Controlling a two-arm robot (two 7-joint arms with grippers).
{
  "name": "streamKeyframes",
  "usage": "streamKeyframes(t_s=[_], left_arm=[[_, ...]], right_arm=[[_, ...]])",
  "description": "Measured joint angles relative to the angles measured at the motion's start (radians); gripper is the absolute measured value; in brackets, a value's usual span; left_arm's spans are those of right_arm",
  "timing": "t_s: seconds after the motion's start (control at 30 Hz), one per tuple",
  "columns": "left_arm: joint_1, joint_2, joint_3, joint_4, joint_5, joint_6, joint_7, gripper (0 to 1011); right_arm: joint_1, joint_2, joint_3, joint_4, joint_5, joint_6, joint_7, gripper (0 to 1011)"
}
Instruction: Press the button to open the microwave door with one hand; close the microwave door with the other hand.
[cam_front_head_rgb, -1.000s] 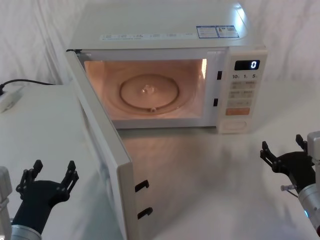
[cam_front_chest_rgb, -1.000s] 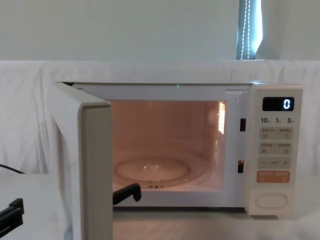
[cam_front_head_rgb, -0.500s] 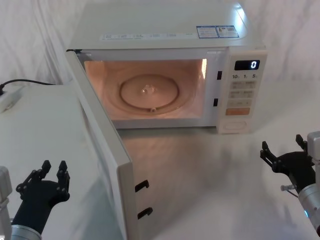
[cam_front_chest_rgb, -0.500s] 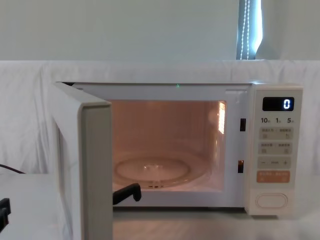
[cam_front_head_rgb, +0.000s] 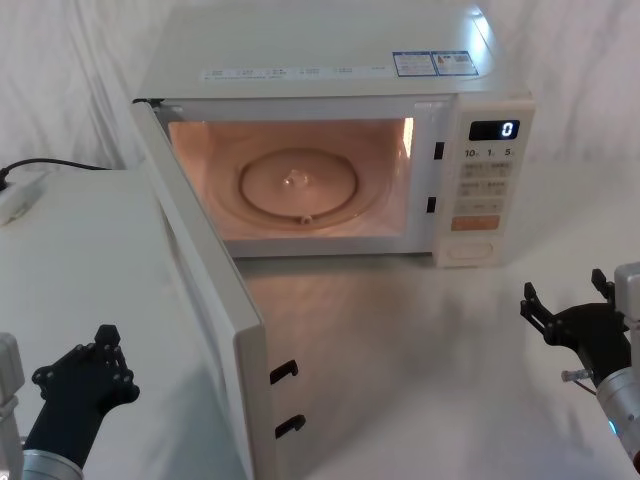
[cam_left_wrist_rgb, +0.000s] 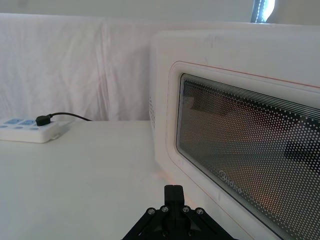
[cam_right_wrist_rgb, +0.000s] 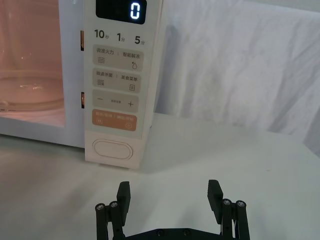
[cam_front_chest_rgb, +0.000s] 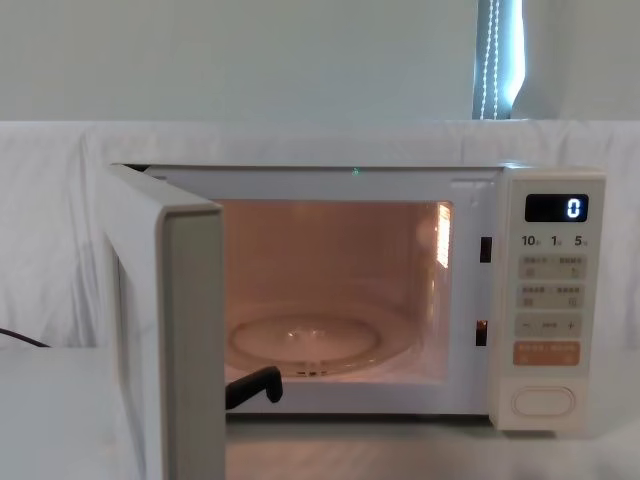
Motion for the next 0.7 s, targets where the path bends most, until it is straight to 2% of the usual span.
streamKeyframes(t_s=[0.23, 0.33, 0.5, 0.7], left_arm=[[0.0, -0.003, -0.012, -0.009, 0.009, 0.023, -0.008, 0], [0.004, -0.004, -0.028, -0.025, -0.004, 0.04, -0.03, 0], [0.02, 0.011, -0.072, -0.077, -0.081, 0.091, -0.104, 0], [0.043, 0.048, -0.132, -0.148, -0.222, 0.169, -0.188, 0]], right_arm=[[0.0, 0.0, 0.0, 0.0, 0.0, 0.0, 0.0, 1002], [0.0, 0.0, 0.0, 0.0, 0.0, 0.0, 0.0, 1002], [0.0, 0.0, 0.0, 0.0, 0.0, 0.0, 0.0, 1002], [0.0, 0.0, 0.0, 0.0, 0.0, 0.0, 0.0, 1002]])
